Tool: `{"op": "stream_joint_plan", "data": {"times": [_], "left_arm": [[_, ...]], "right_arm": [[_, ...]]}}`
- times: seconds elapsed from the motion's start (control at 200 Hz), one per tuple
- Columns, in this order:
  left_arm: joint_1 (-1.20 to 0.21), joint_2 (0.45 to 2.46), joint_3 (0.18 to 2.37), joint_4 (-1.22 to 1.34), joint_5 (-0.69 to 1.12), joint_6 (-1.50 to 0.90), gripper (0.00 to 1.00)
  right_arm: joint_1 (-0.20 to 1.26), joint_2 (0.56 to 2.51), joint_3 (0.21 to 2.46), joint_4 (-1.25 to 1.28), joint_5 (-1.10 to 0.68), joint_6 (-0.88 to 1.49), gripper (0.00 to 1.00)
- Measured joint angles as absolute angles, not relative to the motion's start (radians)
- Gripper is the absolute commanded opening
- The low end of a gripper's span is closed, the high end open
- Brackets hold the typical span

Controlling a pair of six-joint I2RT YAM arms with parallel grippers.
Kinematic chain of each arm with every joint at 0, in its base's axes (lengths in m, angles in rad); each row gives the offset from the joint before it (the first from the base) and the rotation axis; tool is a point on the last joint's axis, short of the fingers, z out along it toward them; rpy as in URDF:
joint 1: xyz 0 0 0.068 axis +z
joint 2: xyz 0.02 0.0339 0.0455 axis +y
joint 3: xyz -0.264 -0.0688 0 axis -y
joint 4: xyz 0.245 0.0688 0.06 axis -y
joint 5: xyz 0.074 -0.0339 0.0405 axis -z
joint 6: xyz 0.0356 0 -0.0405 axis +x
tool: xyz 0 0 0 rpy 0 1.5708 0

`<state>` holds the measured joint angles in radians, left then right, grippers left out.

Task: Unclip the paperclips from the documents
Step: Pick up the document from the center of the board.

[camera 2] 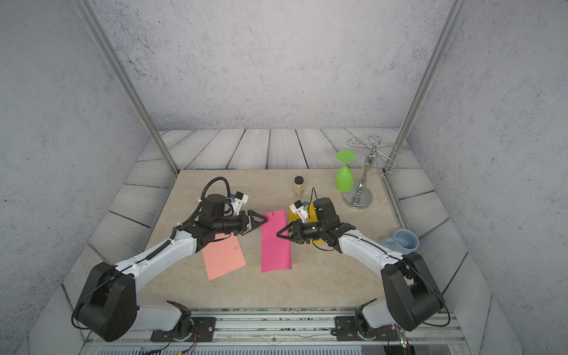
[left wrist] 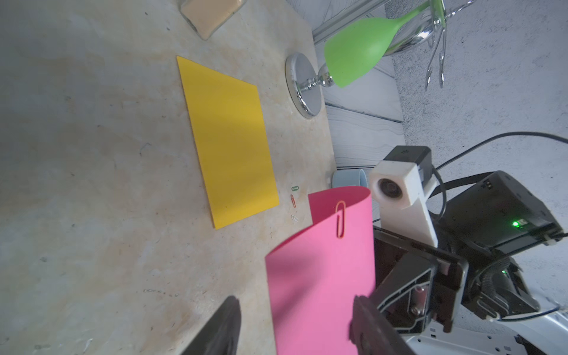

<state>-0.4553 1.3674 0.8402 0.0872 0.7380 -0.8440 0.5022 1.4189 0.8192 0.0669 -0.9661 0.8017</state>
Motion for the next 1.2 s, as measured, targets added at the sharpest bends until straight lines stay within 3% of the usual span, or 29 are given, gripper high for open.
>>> {"op": "stream_joint_plan", "data": {"times": [0.385, 0.891, 1.201], "left_arm": [[-0.455, 1.38, 0.831, 0.174, 0.794, -0.889, 0.39], [-0.461, 1.36, 0.807, 0.185, 0.817, -0.891, 0.32], [-0.462, 1.36, 0.797, 0.218, 0.816, -0.898, 0.17]], "right_arm": [[0.527, 1.428, 0.826, 0.092, -0.982, 0.811, 0.29], [0.527, 1.472, 0.871, 0.123, -0.981, 0.836, 0.28], [0.546, 1.472, 0.875, 0.129, -0.977, 0.842, 0.28]]}}
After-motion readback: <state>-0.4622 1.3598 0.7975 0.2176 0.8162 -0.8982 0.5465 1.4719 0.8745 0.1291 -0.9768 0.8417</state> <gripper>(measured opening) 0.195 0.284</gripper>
